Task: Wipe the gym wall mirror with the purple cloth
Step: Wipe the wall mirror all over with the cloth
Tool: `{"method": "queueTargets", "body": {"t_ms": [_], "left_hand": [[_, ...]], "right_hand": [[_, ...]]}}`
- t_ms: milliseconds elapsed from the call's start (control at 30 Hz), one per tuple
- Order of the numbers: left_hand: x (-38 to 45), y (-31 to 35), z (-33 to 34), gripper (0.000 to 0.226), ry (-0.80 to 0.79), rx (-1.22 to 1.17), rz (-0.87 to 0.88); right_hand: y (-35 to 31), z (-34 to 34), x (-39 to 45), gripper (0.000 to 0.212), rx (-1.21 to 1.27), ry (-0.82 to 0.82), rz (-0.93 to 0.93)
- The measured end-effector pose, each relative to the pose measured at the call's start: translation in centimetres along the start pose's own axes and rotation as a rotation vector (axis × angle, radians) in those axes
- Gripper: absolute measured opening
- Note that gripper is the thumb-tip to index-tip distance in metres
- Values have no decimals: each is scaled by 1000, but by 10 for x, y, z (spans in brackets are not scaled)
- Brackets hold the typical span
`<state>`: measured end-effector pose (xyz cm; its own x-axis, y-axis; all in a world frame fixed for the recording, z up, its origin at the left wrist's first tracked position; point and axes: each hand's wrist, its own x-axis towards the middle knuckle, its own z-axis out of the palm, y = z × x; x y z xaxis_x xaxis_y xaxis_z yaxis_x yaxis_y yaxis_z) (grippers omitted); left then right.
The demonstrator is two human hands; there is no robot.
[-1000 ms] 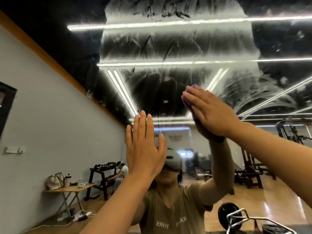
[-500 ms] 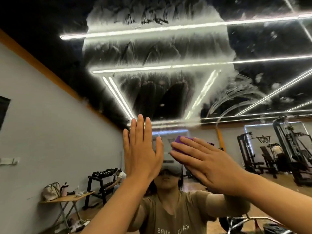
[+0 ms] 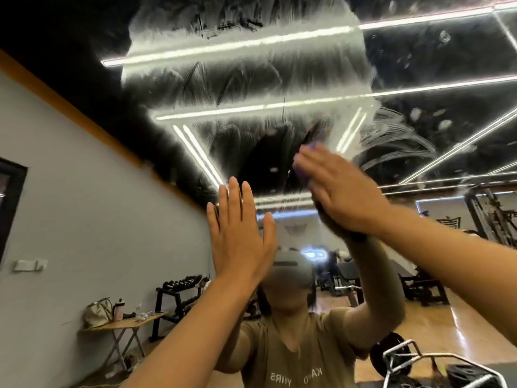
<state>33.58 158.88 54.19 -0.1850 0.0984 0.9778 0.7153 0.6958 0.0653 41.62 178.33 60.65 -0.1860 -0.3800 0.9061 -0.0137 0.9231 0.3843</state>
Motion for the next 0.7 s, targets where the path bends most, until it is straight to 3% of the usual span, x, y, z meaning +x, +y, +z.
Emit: {"method": "queueTargets", "body": {"t_ms": [133,300,700], "left_hand": [[-1,-3,4,78,42,-5,9],[0,3,7,71,46,-11,4],[8,27,13,83,32,-17,65]], "right_hand": [[-20,10,-69,50,-50,-147,-328],[5,-4,-64,49,-95,-262,-509],[47,-23,39,68,16,50,267]]}}
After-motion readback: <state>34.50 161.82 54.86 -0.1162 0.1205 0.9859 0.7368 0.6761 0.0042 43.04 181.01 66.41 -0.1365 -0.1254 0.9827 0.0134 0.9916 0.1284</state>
